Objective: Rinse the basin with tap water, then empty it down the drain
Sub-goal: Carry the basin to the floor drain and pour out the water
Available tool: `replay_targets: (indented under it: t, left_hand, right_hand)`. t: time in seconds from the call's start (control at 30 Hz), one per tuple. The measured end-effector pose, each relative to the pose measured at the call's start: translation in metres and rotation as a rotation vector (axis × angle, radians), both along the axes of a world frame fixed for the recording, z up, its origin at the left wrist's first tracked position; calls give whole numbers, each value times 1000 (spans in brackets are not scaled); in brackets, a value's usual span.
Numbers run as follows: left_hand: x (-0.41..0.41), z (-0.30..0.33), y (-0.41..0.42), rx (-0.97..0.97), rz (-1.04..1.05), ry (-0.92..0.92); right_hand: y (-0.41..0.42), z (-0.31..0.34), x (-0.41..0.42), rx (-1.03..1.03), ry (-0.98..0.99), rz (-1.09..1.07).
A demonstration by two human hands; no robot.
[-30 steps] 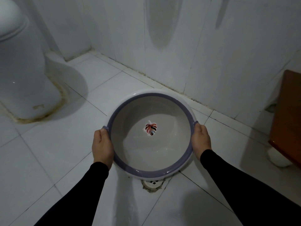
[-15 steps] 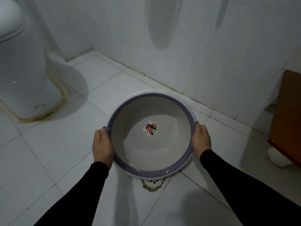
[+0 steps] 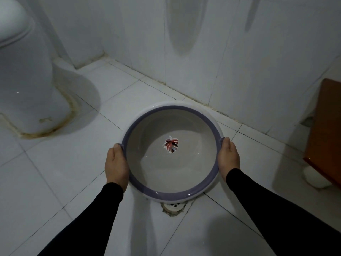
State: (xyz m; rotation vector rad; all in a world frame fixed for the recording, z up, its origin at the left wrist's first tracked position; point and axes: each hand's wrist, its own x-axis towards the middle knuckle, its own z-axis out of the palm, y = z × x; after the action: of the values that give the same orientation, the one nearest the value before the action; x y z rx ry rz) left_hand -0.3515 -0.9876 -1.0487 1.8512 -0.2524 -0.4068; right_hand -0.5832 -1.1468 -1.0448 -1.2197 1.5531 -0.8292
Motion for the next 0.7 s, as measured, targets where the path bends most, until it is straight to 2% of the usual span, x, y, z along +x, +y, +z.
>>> replay_targets:
  t: [0.23,0.7]
  left_hand:
    - [0,3,2,43,-54,-51]
    - [0,7,3,51,-62,-29]
  right_hand:
    - [2,2,-1,-15,39,16]
    - [3,3,-3,-19,110,28]
